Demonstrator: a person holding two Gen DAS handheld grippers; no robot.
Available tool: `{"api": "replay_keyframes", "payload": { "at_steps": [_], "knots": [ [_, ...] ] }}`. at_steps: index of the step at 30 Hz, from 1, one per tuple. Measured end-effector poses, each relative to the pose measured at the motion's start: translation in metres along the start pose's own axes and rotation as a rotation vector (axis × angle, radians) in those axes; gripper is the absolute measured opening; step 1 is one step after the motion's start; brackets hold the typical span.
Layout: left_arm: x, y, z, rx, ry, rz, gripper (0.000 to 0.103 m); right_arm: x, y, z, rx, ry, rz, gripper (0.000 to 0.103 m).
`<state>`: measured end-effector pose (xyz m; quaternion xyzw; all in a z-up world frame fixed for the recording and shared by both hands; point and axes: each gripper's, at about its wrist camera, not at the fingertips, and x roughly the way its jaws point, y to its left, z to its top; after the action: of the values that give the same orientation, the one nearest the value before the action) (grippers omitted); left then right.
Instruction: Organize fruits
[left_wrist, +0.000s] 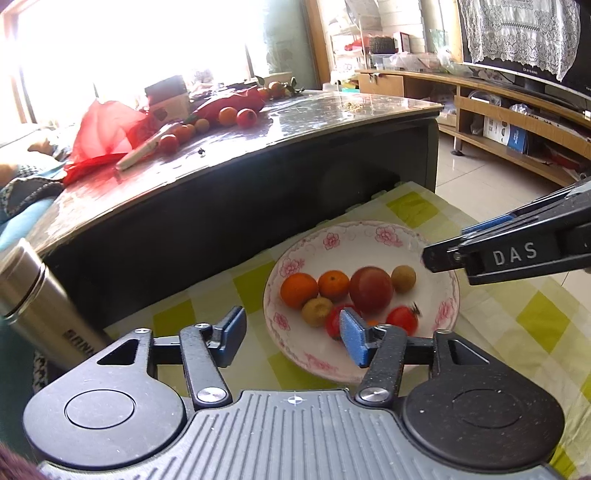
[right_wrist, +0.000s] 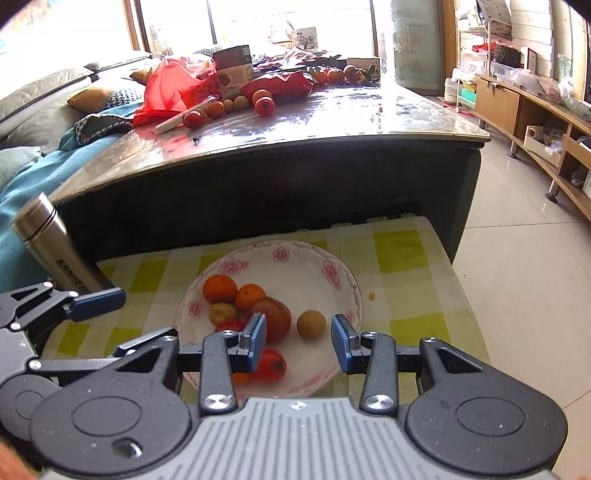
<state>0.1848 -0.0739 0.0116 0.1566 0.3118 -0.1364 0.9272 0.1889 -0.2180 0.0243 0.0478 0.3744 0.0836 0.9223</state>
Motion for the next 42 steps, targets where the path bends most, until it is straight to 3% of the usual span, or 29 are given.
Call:
{"api": "replay_keyframes", "payload": {
  "at_steps": [6,12,14,21,23,42],
  "knots": [
    [-0.007,-0.002,-0.015,-0.025,0.023,0.027,0.070,-0.012,0.001,-0.017,0.001,0.015,-0.027,0.043],
    [-0.020,-0.002,-0.029,-0.062,0.036,0.080,0.082,-0.025,0.004,-0.036,0.005,0.034,-0.039,0.043],
    [-0.026,-0.004,-0.034,-0.056,0.035,0.111,0.090,-0.028,0.008,-0.043,-0.005,0.042,-0.041,0.044],
    [-0.041,-0.009,-0.049,-0.065,0.040,0.136,0.092,-0.043,0.023,-0.064,-0.044,0.054,-0.041,0.044],
    [-0.045,-0.009,-0.052,-0.084,0.038,0.142,0.102,-0.048,0.027,-0.069,-0.043,0.056,-0.036,0.044],
    [-0.083,-0.012,-0.083,-0.149,0.035,0.182,0.103,-0.075,0.044,-0.106,-0.050,0.059,-0.060,0.046]
  ]
}}
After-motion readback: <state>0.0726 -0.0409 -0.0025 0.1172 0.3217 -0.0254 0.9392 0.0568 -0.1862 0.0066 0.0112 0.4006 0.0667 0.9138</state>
